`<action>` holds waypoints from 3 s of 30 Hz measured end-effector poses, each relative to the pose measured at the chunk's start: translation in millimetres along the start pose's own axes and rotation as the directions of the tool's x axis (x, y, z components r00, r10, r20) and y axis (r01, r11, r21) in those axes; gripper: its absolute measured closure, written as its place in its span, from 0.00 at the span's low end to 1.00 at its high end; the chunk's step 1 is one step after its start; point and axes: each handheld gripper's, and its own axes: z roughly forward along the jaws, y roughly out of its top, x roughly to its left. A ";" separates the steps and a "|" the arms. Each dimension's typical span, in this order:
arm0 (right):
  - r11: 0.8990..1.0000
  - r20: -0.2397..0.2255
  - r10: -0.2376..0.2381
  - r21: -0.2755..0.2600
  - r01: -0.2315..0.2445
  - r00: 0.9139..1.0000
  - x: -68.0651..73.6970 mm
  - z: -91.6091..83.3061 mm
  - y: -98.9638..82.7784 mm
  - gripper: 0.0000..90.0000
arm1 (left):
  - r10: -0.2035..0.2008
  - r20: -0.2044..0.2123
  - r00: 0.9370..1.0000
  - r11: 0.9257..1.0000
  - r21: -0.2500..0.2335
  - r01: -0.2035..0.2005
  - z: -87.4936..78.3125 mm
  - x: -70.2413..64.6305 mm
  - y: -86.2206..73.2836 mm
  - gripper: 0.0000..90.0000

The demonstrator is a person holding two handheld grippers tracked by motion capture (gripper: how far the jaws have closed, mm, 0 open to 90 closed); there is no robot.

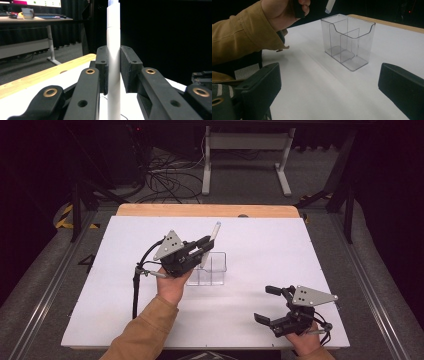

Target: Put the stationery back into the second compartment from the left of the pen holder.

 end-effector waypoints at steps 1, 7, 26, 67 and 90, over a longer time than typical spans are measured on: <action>1.000 -0.001 -0.001 -0.001 0.001 1.000 0.0 0.0 0.0 0.06 | 0.002 -0.001 1.000 1.000 -0.002 -0.002 1.4 0.8 -0.6 0.86; 1.000 -0.003 0.000 0.000 0.000 1.000 0.0 0.0 -0.1 0.06 | -0.001 -0.011 1.000 1.000 -0.010 0.001 8.9 5.1 -4.1 0.86; 1.000 -0.006 0.001 0.001 -0.001 1.000 -0.5 0.6 -0.5 0.06 | 0.051 -0.053 0.997 0.998 0.048 -0.049 26.7 8.6 -17.2 0.86; 1.000 -0.030 -0.010 -0.004 0.010 0.999 -0.9 6.4 2.2 0.06 | 0.031 -0.021 0.999 0.990 0.142 -0.027 17.8 12.1 -46.3 0.79; 1.000 -0.028 -0.010 -0.008 0.010 1.000 -1.4 9.0 4.1 0.06 | 0.092 0.046 0.995 0.988 0.121 -0.097 -37.6 -2.2 -3.8 0.27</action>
